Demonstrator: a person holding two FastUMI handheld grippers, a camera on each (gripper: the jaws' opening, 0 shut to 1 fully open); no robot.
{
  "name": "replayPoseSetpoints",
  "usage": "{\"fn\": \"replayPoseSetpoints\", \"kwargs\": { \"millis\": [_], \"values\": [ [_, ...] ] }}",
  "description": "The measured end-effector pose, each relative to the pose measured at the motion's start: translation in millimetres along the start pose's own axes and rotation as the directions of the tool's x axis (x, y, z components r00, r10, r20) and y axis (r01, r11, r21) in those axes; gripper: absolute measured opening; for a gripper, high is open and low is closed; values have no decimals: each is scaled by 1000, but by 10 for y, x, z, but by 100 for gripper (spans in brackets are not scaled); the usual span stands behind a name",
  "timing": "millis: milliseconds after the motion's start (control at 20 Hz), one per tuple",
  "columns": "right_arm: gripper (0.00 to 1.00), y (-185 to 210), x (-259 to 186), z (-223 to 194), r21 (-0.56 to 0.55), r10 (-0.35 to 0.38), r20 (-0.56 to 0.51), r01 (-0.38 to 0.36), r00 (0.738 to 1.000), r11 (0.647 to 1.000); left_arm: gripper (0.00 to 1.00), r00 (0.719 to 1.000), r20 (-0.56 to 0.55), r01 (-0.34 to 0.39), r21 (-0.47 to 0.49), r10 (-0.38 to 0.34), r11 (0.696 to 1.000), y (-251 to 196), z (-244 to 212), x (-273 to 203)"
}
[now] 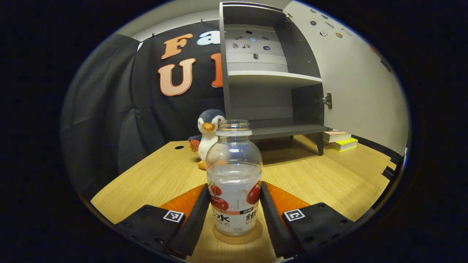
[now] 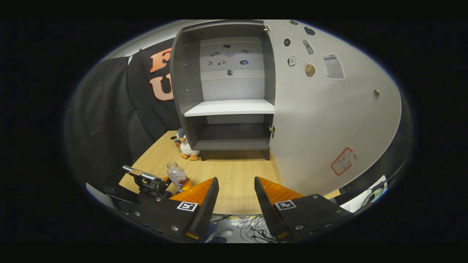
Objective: Open the cabinet door with the right hand, grasp the bottle in the cabinet with the left hand and place it on the coaster, then close the cabinet door with the right hand.
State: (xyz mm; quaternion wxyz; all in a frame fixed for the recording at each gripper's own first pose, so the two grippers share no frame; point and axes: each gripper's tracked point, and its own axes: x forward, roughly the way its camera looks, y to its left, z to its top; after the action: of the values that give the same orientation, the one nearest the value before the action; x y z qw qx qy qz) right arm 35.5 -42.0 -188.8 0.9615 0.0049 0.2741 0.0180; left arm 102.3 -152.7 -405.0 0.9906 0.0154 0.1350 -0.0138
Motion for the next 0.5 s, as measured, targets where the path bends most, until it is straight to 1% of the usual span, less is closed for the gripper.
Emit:
{"fn": "replayPoseSetpoints", "kwargs": {
  "millis": [50,100,150,200,300,500],
  "values": [
    [62,-6,-2,-7,2,1,-2,-1,1000,1000,84,1000,-15,-5,-7,5,1000,5,-41,-9],
    [62,-19,-9,-22,2,2,-6,-2,1000,1000,86,1000,-28,-8,-9,7,1000,-2,-75,5],
    [58,-28,-9,-29,-1,3,-8,-3,1000,1000,86,999,-31,-20,-2,20,1000,12,-74,-14],
    [62,-34,-15,-30,-4,5,-7,-5,1000,1000,89,999,-24,-24,4,25,1000,18,-47,-26],
    [62,-21,-37,-23,-10,14,-2,-14,1000,1000,99,1000,-20,-24,10,24,1000,-11,-26,-46],
    [62,-46,-36,-26,-34,17,0,-17,1000,999,99,999,-25,-25,7,25,1000,-28,10,-77]
  ]
}}
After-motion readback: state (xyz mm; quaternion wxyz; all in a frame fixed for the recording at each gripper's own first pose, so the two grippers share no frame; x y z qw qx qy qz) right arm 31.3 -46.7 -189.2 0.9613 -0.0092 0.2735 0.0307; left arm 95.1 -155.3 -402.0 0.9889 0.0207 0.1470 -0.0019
